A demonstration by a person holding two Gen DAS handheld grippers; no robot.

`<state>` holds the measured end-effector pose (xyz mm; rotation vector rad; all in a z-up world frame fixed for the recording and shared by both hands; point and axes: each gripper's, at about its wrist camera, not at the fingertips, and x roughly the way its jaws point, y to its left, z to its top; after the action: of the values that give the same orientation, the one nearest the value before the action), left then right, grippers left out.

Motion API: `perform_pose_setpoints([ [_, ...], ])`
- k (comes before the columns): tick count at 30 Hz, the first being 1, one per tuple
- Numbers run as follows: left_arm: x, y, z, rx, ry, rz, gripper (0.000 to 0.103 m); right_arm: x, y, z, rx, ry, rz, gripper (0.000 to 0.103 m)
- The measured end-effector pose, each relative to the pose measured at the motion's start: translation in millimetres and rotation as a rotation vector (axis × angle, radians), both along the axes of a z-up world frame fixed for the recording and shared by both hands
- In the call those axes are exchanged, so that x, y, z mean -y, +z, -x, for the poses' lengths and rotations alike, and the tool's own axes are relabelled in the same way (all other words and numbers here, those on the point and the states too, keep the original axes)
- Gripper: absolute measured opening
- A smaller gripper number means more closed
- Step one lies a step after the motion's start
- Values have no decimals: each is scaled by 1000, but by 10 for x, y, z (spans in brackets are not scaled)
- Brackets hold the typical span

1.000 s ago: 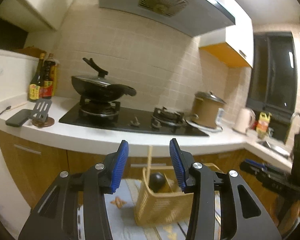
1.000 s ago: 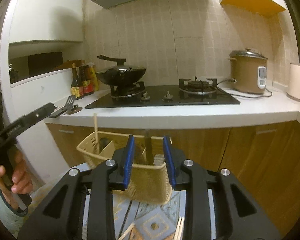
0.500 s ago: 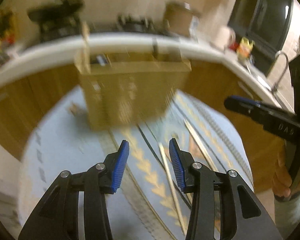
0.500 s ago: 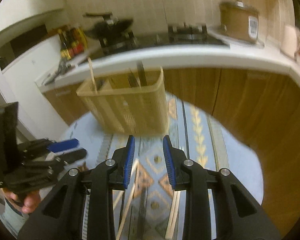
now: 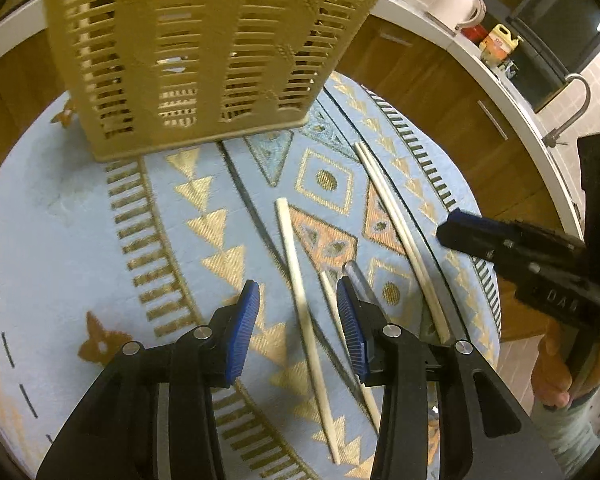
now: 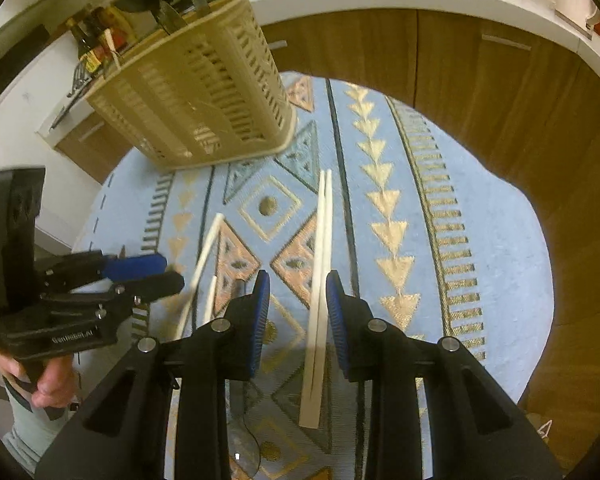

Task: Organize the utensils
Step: 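Grasp another wooden chopstick with the left tool while the right tool grasps a chopstick pair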

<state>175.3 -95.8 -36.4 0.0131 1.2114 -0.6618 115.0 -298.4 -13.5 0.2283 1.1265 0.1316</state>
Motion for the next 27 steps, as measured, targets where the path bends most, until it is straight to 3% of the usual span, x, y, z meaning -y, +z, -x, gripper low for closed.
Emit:
perform_pose_setpoints([
  [5,111,16,-178,-22,41,-33,37,52,-98,-117,-39,-2,19,26],
  [9,272,-44,-248,-34,36,-90,25,181,-206,-276,-88,-18,11,26],
  [14,448,-83,-257,-3,22,-144,19,234,-241,-371,-101,-14,27,26],
  [15,471,-87,-257,-5,15,-149,13,221,-233,-380,-100,-4,28,26],
  [23,669,-92,-242,40,-1,-234,5,141,-195,-476,-120,22,71,26],
  [27,797,-106,-225,65,-14,-238,4,130,-253,-556,-158,29,45,26],
])
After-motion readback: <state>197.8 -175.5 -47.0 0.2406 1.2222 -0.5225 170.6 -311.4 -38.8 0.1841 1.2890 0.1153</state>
